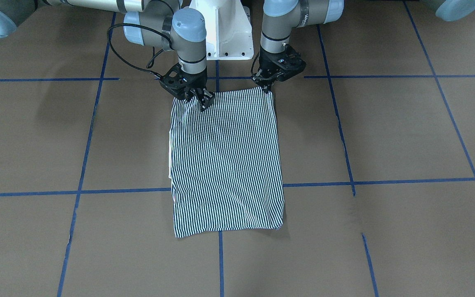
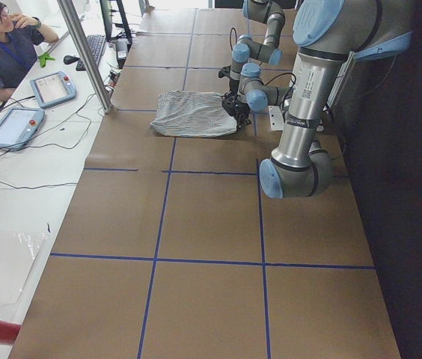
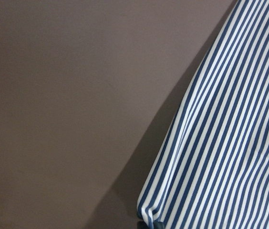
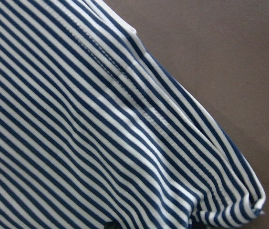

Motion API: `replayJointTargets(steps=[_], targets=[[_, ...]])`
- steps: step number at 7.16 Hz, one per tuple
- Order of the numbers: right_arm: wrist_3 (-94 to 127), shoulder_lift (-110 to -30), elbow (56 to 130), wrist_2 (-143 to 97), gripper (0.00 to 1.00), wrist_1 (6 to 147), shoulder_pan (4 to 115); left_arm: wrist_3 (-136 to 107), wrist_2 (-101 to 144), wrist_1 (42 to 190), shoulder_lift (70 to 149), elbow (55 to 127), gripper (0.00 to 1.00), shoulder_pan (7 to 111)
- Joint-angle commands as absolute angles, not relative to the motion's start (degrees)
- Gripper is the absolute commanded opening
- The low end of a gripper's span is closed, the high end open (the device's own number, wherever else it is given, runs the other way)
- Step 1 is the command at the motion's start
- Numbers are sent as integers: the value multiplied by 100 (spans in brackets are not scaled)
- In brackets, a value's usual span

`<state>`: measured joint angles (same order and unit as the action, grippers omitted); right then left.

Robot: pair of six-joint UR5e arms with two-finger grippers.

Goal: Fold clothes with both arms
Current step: 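Move the right gripper to the shirt's near edge beside the left gripper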

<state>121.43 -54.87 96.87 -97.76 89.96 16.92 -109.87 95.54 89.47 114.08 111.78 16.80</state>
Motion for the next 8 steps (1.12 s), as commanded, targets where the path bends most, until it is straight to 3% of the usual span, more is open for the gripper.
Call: replayJointTargets(steps=[1, 8], targets=[[12138, -5484, 9694, -9782, 0, 9009, 1696, -10986, 9554, 8947, 11408, 11162, 0, 1679], [12182, -5353, 9764, -9633, 0, 9009, 1705, -10978, 9554, 8947, 11443, 11127, 0, 1679]])
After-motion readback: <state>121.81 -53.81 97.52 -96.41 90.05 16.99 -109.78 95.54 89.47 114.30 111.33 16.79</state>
